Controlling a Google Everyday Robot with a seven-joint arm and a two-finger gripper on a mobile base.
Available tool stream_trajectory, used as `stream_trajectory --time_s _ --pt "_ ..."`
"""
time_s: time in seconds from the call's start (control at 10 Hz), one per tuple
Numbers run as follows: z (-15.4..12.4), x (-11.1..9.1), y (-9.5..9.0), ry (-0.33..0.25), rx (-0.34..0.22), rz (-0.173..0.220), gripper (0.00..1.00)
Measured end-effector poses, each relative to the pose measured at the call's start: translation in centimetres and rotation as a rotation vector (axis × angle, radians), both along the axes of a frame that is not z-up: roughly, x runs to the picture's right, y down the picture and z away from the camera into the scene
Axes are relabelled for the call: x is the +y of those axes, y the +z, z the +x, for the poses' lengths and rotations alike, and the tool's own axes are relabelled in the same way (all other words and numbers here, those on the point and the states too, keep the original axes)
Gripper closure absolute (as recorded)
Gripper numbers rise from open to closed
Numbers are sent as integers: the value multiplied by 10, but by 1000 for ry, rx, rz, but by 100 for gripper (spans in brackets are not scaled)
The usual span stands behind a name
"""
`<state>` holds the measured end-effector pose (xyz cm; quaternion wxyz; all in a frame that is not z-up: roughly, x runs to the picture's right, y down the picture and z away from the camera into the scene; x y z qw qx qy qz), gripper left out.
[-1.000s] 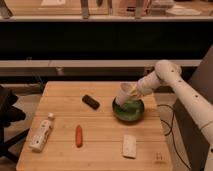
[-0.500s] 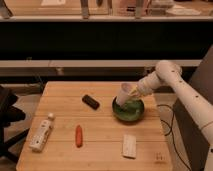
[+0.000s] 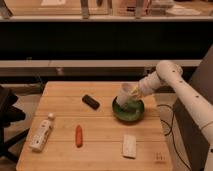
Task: Place the ceramic cup in the ceramic bowl
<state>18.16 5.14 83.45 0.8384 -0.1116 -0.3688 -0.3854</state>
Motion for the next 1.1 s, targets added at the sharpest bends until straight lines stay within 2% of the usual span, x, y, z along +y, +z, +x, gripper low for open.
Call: stream_trajectory --time_s 1.1 --pt "7 2 2 6 1 -4 100"
